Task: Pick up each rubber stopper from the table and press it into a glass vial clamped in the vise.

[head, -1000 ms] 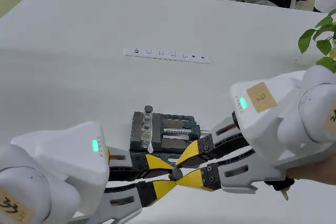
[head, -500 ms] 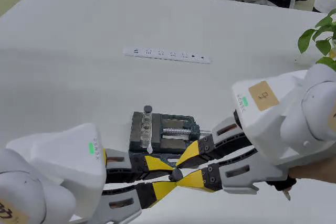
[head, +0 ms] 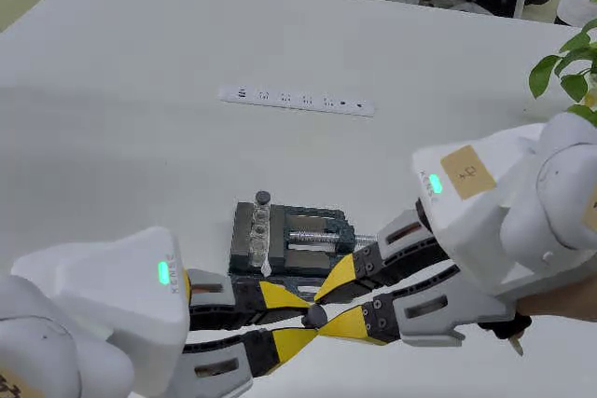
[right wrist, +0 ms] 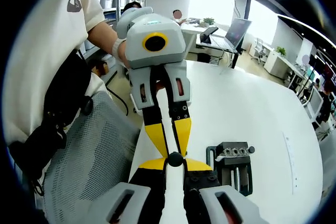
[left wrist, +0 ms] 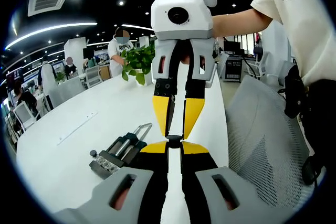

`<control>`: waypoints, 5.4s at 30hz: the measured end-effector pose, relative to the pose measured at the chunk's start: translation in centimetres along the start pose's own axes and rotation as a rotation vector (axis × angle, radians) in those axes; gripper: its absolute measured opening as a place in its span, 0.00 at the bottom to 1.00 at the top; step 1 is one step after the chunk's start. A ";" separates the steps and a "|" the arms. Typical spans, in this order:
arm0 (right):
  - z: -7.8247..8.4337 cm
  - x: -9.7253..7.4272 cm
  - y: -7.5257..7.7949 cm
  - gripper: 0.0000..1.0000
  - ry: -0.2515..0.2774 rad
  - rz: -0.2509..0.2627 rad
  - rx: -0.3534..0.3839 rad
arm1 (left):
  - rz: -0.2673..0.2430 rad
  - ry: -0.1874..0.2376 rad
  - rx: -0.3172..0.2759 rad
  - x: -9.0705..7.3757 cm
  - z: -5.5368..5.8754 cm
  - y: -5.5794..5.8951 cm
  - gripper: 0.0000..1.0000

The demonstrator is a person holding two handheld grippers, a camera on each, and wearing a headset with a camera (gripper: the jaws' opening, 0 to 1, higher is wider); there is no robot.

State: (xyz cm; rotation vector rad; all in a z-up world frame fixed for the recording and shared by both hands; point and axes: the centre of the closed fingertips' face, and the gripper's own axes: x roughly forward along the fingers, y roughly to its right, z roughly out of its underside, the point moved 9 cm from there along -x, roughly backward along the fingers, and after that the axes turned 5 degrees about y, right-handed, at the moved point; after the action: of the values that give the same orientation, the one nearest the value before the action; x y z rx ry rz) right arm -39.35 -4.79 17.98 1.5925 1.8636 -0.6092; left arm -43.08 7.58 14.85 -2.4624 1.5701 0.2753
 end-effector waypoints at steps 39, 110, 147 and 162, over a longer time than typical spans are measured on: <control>1.2 1.0 0.2 0.05 -0.050 -0.010 0.076 | -0.088 -0.018 -0.132 -0.3 2.3 -0.4 0.17; -0.8 6.9 15.9 0.05 -0.412 -0.139 -0.258 | -0.457 -0.047 -0.415 -5.7 7.1 -3.9 0.79; -0.6 10.0 16.9 0.05 -0.547 -0.240 -0.395 | -0.479 -0.080 -0.384 -6.5 7.3 -4.3 0.91; -1.0 10.5 17.4 0.05 -0.602 -0.221 -0.340 | -0.477 -0.073 -0.400 -6.4 7.7 -4.4 0.89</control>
State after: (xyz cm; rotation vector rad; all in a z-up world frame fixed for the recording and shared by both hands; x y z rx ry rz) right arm -23.37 6.26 12.04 0.8648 1.5786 -0.7235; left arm -42.12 17.02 9.49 -2.9875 0.9209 0.6350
